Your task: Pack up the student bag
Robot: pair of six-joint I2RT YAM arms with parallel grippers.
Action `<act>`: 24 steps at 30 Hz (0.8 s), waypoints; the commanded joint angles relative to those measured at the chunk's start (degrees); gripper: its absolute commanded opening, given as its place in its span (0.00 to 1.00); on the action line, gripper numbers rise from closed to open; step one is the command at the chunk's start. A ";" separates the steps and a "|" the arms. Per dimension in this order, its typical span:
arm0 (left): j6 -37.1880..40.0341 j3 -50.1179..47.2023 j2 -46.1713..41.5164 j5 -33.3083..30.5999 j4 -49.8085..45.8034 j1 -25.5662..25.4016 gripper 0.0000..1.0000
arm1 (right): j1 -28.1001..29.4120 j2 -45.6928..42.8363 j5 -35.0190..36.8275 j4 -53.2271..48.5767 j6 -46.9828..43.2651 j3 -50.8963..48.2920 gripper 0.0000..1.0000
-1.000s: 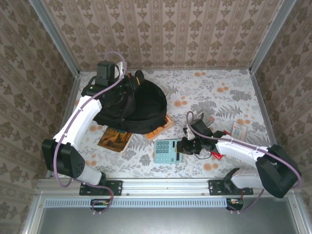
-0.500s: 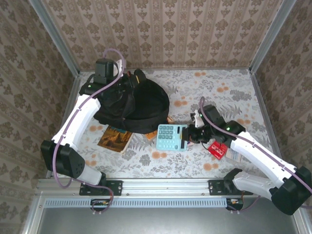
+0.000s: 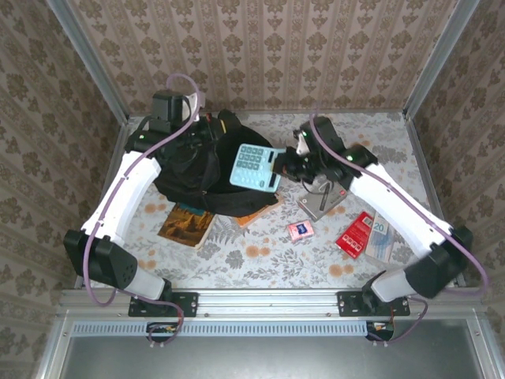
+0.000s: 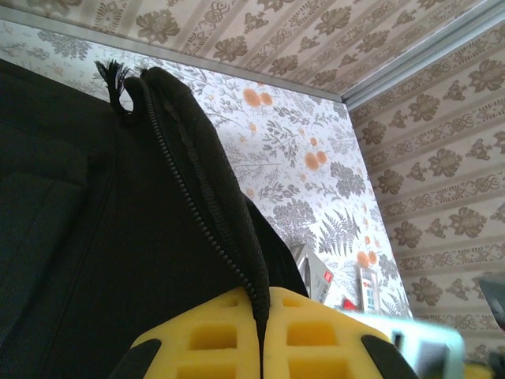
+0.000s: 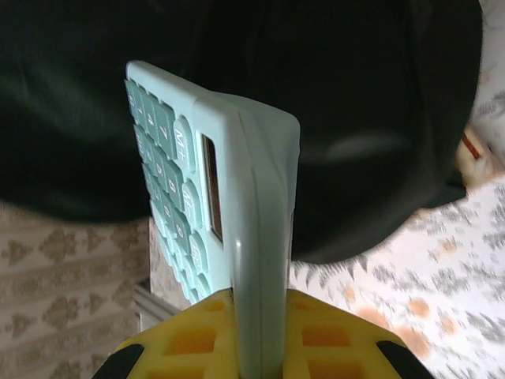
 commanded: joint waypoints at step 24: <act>2.22 11.41 5.39 3.73 0.57 -6.51 0.00 | 3.67 40.31 -10.86 38.79 26.27 16.80 0.15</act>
